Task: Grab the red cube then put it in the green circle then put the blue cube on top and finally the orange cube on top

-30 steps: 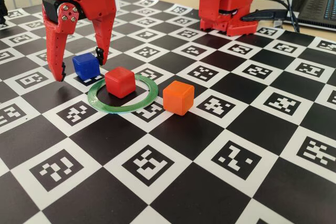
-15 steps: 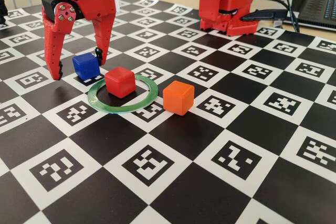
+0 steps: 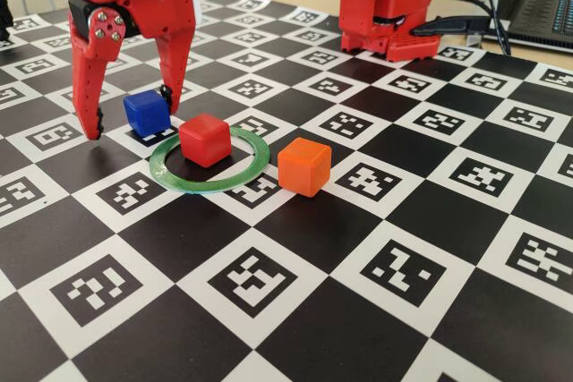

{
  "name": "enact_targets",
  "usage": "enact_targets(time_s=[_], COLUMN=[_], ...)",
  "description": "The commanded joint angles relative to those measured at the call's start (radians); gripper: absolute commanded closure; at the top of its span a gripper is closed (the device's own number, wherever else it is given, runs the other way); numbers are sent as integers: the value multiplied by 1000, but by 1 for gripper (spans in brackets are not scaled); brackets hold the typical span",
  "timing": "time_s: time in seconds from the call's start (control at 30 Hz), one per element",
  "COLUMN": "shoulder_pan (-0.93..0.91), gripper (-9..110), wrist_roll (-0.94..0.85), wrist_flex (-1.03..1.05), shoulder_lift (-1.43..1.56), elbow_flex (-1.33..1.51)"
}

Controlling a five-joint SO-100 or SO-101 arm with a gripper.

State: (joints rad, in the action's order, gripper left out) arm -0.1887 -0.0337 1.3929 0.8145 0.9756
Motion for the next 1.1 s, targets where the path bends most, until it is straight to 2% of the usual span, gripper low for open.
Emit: enact_targets(time_s=[0.0,0.3,0.53,0.7,1.07], shoulder_pan=[15,14,6,0,-12], gripper=[65,66,85,92,94], wrist_roll=[9,8,8,3,-20], wrist_flex=[-11,-17,-17,-18,20], shoulder_lift=[40,37,37,37,89], elbow_flex=[-72,-71,-71,-66,-61])
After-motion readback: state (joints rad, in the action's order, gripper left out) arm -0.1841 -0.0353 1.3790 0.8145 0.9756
